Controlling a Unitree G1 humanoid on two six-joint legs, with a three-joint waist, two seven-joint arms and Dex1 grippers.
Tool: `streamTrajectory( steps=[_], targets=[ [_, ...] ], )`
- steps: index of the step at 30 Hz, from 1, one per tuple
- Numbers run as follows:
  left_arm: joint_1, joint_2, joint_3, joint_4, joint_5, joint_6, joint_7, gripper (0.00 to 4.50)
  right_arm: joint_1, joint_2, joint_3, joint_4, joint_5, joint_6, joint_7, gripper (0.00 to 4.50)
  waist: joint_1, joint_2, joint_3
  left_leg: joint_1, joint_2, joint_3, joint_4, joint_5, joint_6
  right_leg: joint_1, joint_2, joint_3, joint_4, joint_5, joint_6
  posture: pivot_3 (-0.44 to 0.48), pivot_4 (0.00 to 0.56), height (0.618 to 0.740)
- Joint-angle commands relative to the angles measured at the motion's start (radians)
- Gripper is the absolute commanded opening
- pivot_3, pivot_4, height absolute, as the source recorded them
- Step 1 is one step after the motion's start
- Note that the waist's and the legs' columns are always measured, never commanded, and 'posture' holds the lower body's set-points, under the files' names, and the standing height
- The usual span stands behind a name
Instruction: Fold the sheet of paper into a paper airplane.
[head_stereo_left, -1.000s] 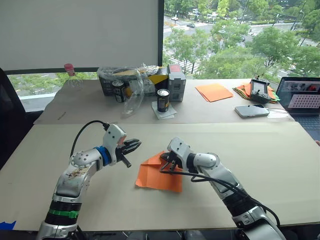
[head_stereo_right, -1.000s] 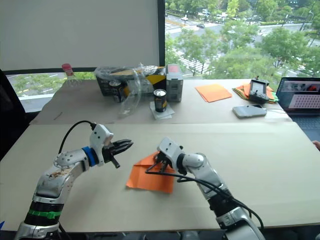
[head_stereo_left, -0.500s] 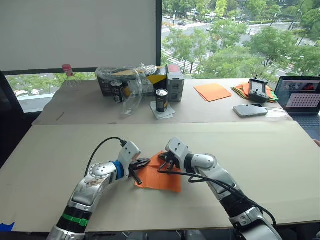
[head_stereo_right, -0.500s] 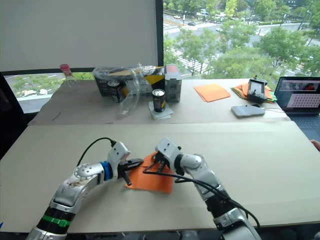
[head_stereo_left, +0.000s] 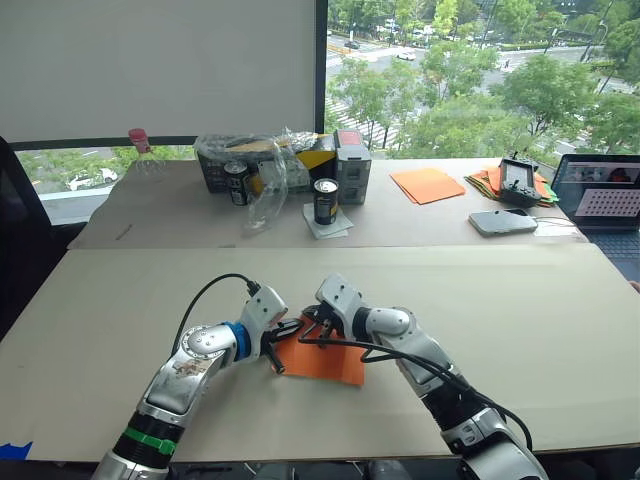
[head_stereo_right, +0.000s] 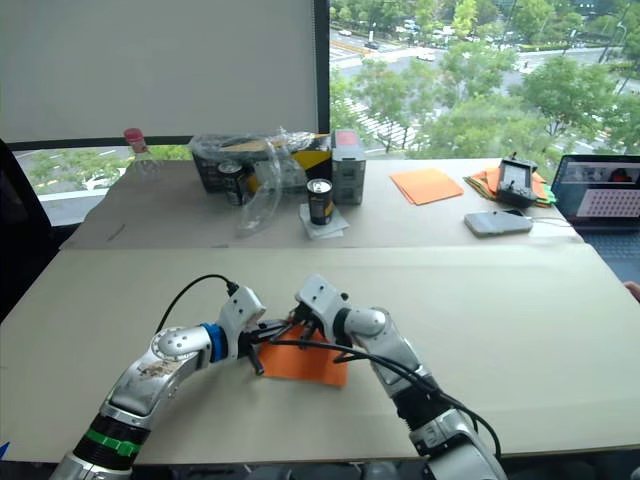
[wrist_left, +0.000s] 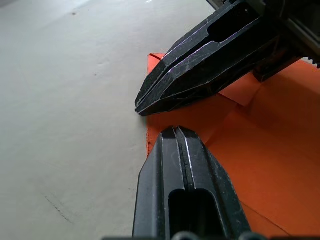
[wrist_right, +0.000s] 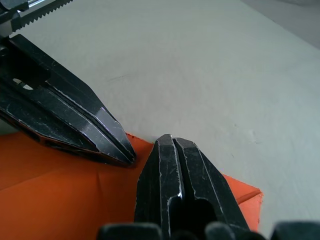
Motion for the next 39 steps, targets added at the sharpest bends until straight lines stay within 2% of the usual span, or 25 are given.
streamTrajectory(
  steps=[1, 11, 15, 20, 30, 33, 39],
  targets=[
    [0.011, 0.000, -0.022, 0.015, 0.016, 0.010, 0.004, 0.03, -0.016, -0.014, -0.033, 0.036, -0.028, 0.009, -0.055, 0.00, 0.003, 0.000, 0.000, 0.000, 0.000, 0.000, 0.000, 0.000, 0.000, 0.000, 0.000, 0.000, 0.000, 0.000, 0.000, 0.000, 0.150, 0.670],
    [0.040, 0.013, -0.032, 0.006, 0.022, -0.010, -0.002, 0.03, -0.022, -0.058, -0.112, 0.058, -0.014, -0.009, -0.111, 0.00, 0.011, 0.000, 0.000, 0.000, 0.000, 0.000, 0.000, 0.000, 0.000, 0.000, 0.000, 0.000, 0.000, 0.000, 0.000, 0.000, 0.150, 0.670],
    [0.029, 0.006, -0.033, 0.011, 0.021, -0.009, 0.000, 0.03, -0.023, -0.056, -0.131, 0.005, 0.020, -0.058, -0.078, 0.00, 0.012, 0.000, 0.000, 0.000, 0.000, 0.000, 0.000, 0.000, 0.000, 0.001, 0.000, 0.000, 0.000, 0.000, 0.000, 0.000, 0.150, 0.670],
    [0.023, 0.013, -0.039, 0.018, 0.028, -0.025, -0.010, 0.03, 0.026, -0.080, -0.064, -0.090, 0.047, -0.146, 0.054, 0.00, 0.010, 0.000, 0.000, 0.000, 0.000, 0.000, 0.000, 0.000, 0.000, 0.000, 0.000, 0.000, 0.000, 0.000, 0.000, 0.000, 0.150, 0.670],
    [0.020, 0.030, -0.019, 0.045, 0.039, -0.044, -0.008, 0.03, 0.035, -0.075, 0.003, -0.004, -0.031, -0.092, 0.048, 0.00, 0.011, 0.000, 0.000, 0.000, 0.000, 0.000, 0.000, 0.000, 0.000, 0.000, 0.000, 0.000, 0.000, 0.000, 0.000, 0.000, 0.150, 0.670],
    [0.045, 0.045, 0.031, 0.040, 0.009, -0.009, 0.002, 0.03, 0.044, -0.120, 0.073, 0.046, -0.111, -0.102, 0.064, 0.00, 0.008, 0.001, -0.002, 0.001, 0.000, 0.000, 0.000, 0.000, 0.000, 0.001, 0.000, 0.000, 0.000, 0.000, 0.000, 0.000, 0.150, 0.670],
    [0.106, 0.100, 0.103, 0.013, -0.036, 0.023, -0.018, 0.03, 0.054, -0.120, 0.083, 0.055, -0.104, -0.093, 0.081, 0.00, 0.009, 0.005, -0.007, 0.007, 0.000, 0.000, -0.001, 0.000, 0.000, 0.002, 0.000, 0.000, 0.000, -0.001, 0.000, 0.000, 0.150, 0.670]
  ],
)
